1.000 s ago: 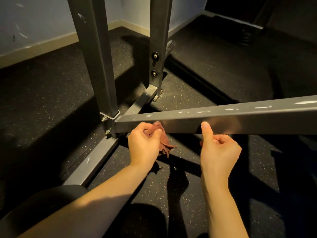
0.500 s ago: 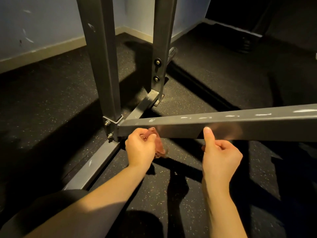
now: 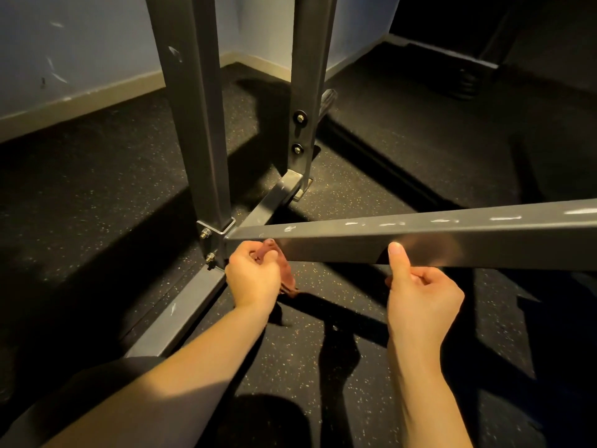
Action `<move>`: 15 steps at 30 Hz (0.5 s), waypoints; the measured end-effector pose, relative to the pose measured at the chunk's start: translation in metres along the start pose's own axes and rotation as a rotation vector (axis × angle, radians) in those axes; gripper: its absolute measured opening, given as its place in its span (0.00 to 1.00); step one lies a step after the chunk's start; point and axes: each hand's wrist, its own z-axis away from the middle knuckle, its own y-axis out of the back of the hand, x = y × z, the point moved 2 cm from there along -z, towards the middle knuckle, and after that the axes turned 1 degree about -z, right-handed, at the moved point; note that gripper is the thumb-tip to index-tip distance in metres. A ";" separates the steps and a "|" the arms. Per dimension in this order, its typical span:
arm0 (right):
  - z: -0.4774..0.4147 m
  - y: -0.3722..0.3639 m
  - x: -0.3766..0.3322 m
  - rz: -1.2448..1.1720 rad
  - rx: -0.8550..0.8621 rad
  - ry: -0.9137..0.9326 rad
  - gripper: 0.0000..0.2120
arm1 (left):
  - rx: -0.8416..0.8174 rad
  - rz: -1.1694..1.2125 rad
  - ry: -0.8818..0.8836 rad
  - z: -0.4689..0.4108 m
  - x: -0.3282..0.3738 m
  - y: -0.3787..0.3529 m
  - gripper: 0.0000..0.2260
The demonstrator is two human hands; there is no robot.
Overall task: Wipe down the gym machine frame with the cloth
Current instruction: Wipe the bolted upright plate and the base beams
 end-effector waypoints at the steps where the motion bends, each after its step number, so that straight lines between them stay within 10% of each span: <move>1: 0.000 0.000 0.000 0.001 -0.003 0.001 0.23 | 0.044 -0.018 0.054 -0.008 -0.004 0.003 0.02; 7: -0.001 0.002 -0.002 0.008 -0.028 0.014 0.24 | 0.192 -0.007 0.353 -0.054 -0.032 0.013 0.11; 15: 0.001 0.001 -0.001 0.000 -0.016 0.004 0.22 | -0.032 0.070 0.121 -0.003 -0.009 -0.007 0.02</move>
